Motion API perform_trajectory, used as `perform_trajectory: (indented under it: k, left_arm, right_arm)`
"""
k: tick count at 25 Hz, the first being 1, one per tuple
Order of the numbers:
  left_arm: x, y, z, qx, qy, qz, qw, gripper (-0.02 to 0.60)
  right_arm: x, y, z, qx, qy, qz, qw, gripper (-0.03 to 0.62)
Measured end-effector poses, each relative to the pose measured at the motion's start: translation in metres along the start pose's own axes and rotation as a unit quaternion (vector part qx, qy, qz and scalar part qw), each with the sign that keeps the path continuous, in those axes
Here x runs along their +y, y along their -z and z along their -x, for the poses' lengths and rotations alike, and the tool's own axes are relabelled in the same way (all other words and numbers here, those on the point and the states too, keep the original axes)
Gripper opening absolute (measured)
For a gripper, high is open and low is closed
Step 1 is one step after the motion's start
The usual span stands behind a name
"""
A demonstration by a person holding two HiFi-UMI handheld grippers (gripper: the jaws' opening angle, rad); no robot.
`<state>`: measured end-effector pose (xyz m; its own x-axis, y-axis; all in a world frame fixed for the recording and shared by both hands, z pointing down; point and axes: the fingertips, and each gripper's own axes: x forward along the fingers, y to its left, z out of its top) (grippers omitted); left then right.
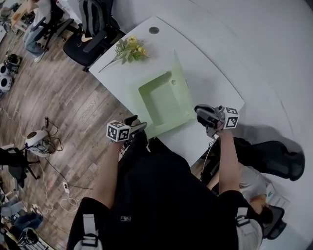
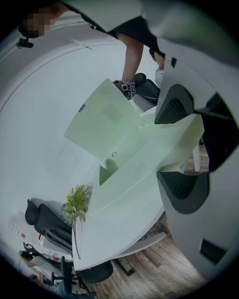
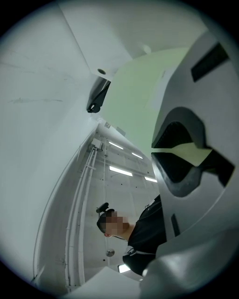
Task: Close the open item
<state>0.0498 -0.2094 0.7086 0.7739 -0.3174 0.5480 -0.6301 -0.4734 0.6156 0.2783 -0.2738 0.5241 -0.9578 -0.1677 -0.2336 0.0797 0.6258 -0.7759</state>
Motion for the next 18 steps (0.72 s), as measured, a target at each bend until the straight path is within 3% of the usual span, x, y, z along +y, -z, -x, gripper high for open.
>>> perform_trajectory:
  k: [8, 18]
  left_arm:
    - [-0.003, 0.001, 0.001, 0.006, 0.013, -0.005, 0.9999, 0.313]
    - [-0.008, 0.010, 0.000, 0.037, 0.040, -0.028, 0.9981, 0.313]
  right_arm:
    - [-0.022, 0.027, -0.032, 0.064, 0.032, 0.000, 0.997, 0.025]
    - [-0.046, 0.071, -0.070, 0.170, 0.077, 0.021, 0.982, 0.025]
